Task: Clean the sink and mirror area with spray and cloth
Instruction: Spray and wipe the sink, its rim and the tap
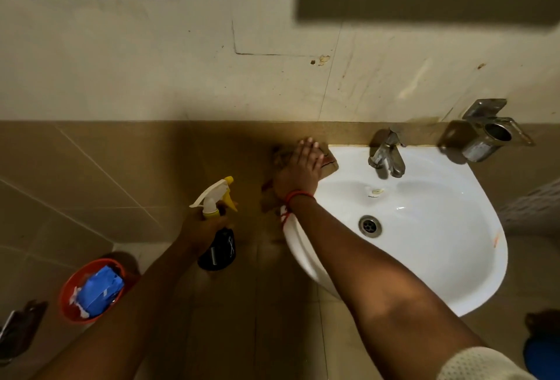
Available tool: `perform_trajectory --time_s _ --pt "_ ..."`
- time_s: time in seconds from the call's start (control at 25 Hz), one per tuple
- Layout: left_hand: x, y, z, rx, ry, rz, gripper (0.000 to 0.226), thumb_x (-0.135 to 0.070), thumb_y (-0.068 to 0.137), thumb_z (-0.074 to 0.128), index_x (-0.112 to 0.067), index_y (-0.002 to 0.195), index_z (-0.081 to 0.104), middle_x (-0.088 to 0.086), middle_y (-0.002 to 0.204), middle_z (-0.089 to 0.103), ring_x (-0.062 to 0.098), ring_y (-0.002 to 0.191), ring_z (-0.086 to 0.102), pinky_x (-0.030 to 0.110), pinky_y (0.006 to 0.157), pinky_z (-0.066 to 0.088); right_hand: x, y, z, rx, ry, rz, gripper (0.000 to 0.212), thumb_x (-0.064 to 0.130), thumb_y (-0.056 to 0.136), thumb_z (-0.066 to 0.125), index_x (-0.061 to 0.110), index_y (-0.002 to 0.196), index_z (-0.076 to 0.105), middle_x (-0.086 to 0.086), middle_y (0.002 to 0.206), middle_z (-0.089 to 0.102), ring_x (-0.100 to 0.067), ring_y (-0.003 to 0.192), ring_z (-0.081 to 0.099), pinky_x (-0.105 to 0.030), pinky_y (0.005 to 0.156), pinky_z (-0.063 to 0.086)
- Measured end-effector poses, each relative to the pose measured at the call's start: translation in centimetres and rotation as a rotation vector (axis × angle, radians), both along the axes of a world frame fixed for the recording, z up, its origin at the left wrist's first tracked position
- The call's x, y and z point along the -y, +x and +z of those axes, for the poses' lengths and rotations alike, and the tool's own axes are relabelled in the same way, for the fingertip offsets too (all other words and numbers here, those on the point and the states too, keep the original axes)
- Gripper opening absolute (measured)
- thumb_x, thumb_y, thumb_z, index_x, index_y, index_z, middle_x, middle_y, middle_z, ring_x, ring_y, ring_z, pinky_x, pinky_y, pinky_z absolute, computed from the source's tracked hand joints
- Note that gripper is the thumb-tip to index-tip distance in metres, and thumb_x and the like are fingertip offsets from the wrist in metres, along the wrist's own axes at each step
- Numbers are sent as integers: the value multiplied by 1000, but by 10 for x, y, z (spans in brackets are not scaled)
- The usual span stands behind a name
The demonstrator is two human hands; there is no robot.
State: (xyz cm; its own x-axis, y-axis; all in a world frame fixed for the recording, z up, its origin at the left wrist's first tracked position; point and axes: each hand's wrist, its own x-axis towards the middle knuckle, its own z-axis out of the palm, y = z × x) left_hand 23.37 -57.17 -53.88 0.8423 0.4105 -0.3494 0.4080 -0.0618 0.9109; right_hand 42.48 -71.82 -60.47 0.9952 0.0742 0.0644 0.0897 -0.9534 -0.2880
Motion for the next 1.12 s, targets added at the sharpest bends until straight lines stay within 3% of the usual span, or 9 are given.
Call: perform_trajectory --time_s 0.12,0.28,0.44,0.52,0.68,0.8,0.88,0.96,1.12 --pt "-13 -10 4 24 -4 -12 26 6 88 66 -19 81 67 -3 83 69 18 74 65 29 66 52 9 4 10 -71 70 -176 81 53 99 24 -1 156 2 -23 163 -3 -37 152 -5 -52 124 -1" --pt "-20 -33 5 42 14 -112 32 17 81 64 -14 89 69 -6 87 71 16 77 65 24 65 55 -2 -11 13 -167 -16 5 94 59 94 36 0 155 -4 -25 162 -12 -40 151 -13 -52 121 -9" --pt "-7 -55 0 2 4 -140 32 17 82 63 -14 85 69 -13 72 75 22 74 64 36 71 54 -3 -73 3 -157 -4 85 81 32 96 44 3 156 -3 -26 162 -9 -45 150 -9 -59 122 5" --pt "4 -60 6 20 -7 -140 27 17 84 63 -10 86 67 -7 81 73 23 73 64 36 69 55 8 -106 3 -187 80 47 80 22 96 47 2 155 -3 -29 161 -7 -47 150 -5 -61 120 14" --pt "29 -71 19 50 -36 -151 28 17 85 59 0 106 64 -2 91 69 20 76 65 19 58 57 42 -139 -14 -359 10 74 84 33 92 56 -3 153 11 -37 151 26 -49 142 29 -56 113 35" --pt "56 -83 20 37 50 -187 24 16 85 60 6 106 66 -1 95 69 12 75 65 13 56 54 80 -176 -2 -181 -237 215 51 26 97 46 2 141 39 -25 125 58 -42 115 60 -47 80 51" --pt "80 -100 19 16 56 -181 17 14 87 60 2 96 68 -1 92 68 5 69 67 10 55 52 126 -194 16 -165 -251 352 38 26 98 48 9 132 49 -15 118 65 -36 106 66 -41 76 52" --pt "106 -116 23 -11 65 -191 25 14 88 59 -9 81 65 -4 80 65 11 67 63 11 53 50 175 -197 43 -293 -97 431 38 36 96 52 17 129 52 -12 119 66 -35 108 65 -38 86 51" --pt "134 -133 20 -63 92 -210 35 16 86 60 -16 71 61 -5 64 65 14 65 57 27 62 51 242 -194 106 -516 1026 -6 53 63 96 38 24 124 61 -8 120 70 -22 107 68 -37 101 52"
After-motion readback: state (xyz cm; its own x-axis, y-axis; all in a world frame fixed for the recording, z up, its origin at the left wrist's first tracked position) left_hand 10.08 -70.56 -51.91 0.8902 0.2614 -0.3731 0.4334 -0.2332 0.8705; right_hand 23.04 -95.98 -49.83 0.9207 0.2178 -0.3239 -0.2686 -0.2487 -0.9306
